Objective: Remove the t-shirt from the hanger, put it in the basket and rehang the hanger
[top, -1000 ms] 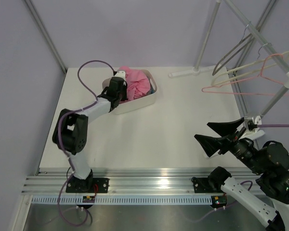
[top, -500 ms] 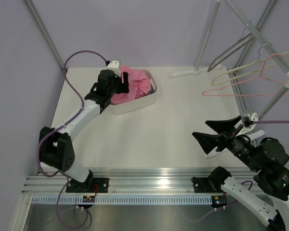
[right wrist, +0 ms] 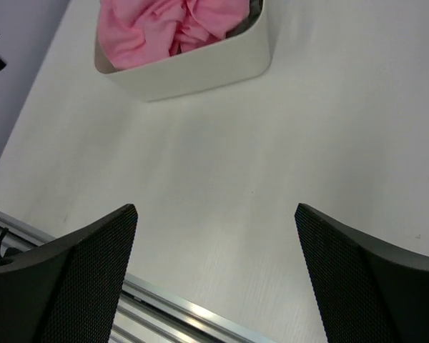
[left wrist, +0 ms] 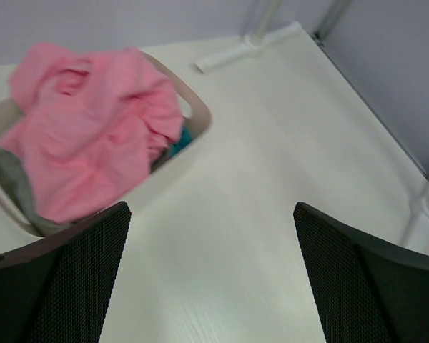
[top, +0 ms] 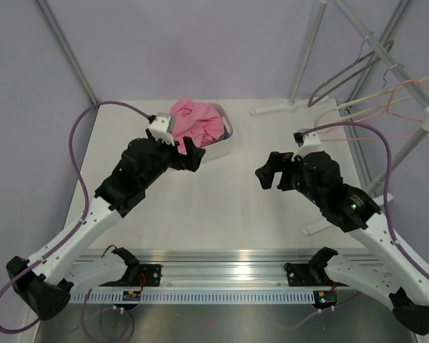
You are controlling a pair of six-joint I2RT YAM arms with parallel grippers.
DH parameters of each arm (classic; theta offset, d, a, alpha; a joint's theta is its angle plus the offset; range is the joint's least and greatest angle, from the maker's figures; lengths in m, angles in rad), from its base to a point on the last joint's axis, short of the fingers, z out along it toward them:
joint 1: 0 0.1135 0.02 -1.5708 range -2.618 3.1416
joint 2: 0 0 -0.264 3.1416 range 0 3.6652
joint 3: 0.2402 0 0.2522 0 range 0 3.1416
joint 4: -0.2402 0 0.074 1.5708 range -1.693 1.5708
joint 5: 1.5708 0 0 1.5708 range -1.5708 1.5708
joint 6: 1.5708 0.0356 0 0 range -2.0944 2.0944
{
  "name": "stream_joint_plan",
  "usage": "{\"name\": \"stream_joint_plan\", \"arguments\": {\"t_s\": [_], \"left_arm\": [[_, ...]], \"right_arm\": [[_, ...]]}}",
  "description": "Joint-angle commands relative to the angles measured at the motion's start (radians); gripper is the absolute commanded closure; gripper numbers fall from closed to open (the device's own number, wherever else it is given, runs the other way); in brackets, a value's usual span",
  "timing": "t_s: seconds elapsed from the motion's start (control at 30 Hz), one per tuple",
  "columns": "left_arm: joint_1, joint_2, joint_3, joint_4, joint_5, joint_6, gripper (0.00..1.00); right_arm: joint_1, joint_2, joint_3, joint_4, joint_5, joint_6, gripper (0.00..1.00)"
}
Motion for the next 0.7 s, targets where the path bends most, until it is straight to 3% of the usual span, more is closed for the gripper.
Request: {"name": "stream_joint_plan", "arguments": {"t_s": [0.0, 0.23, 0.33, 0.47, 0.67], "left_arm": [[-0.114, -0.075, -0.089, -0.014, -0.039, -0.049, 0.01], [-0.174, -0.403, -0.348, 0.034, 0.019, -0.081, 0.01], [-0.193, -0.438, -0.387, 0.051, 0.093, -0.096, 0.01], [-0.208, -0.458, -0.405, 0.022, 0.023, -0.095, 0.01], [-0.207, -0.48, -0.414, 0.022, 0.03, -0.103, 0.01]], "right_arm": [[0.012, 0.024, -0.026, 0.046, 0.003, 0.089, 0.01], [0.027, -0.074, -0.118, 0.069, -0.047, 0.1, 0.0], [0.027, -0.141, -0.17, 0.083, -0.055, 0.063, 0.01], [0.027, -0.25, -0.238, 0.135, -0.123, 0.026, 0.01], [0.027, -0.296, -0.267, 0.149, -0.06, 0.02, 0.01]]}}
